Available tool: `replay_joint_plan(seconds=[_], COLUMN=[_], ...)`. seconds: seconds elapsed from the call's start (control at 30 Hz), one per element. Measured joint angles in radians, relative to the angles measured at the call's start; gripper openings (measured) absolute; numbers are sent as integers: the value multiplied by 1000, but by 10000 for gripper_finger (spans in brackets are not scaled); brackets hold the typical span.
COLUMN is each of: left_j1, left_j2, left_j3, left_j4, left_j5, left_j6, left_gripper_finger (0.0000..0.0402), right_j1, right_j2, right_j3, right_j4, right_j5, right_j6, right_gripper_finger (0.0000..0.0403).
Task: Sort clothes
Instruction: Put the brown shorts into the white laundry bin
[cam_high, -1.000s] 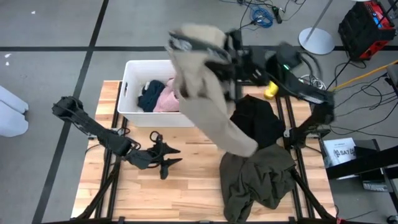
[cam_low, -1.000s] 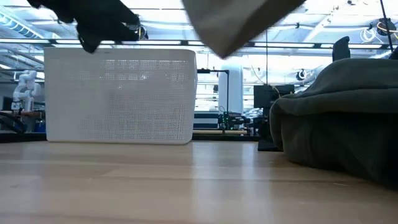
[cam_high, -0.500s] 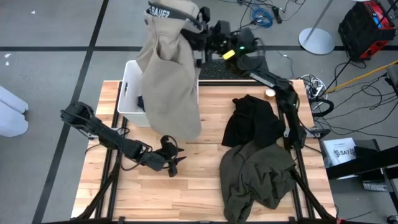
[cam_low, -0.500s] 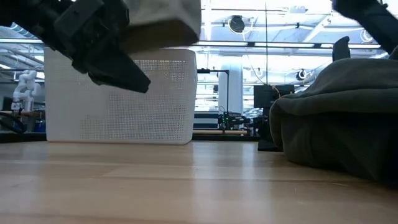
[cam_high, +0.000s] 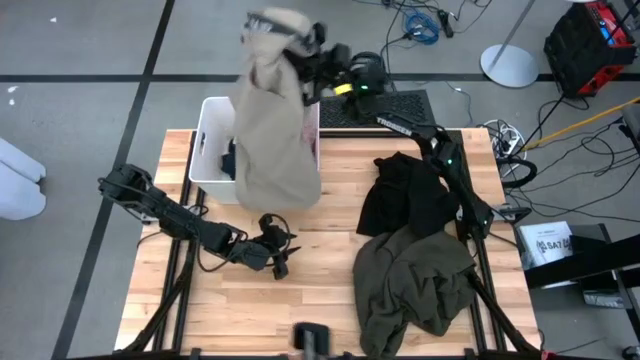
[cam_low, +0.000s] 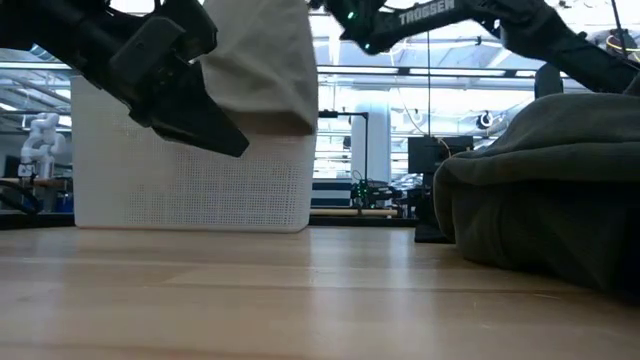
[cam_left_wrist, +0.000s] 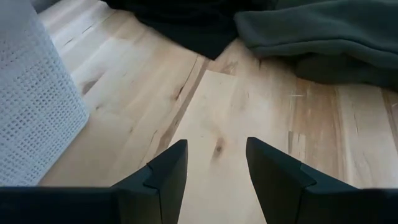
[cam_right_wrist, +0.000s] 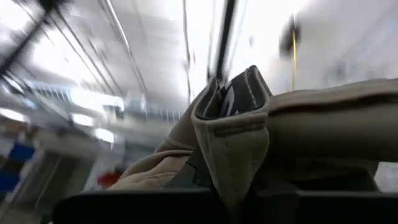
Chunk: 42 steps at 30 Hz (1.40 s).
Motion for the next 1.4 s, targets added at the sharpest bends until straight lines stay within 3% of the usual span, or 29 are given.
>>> replay_joint_plan(seconds=[0.1,0.2,0.5,0.67,0.97,1.13,1.27,1.4], left_j1=[0,0,0,0,0,0,0,2], left_j2=[0,0,0,0,0,0,-31,-157], left_j3=[0,0,0,0,0,0,7,48], left_j4=[-3,-5,-5,-5,3,5,-4,-5], left_j5=[0,0,25,34,34,34,34,34], left_j6=[2,3,2,2,2,2,20,91], left_gripper_finger=[173,173,173,173,173,173,173,173], right_j1=[-9,-10,68,97,87,72,61,59], right_j2=[-46,-104,-180,-165,-19,29,40,29], right_j3=[16,28,24,24,24,24,23,23], right_j4=[132,139,-115,-220,-301,-437,-516,-507], right_j5=[-4,-3,54,90,134,118,22,-87], right_j6=[22,0,-438,-533,-268,-214,-214,-180], right_gripper_finger=[3,3,3,3,3,3,3,3])
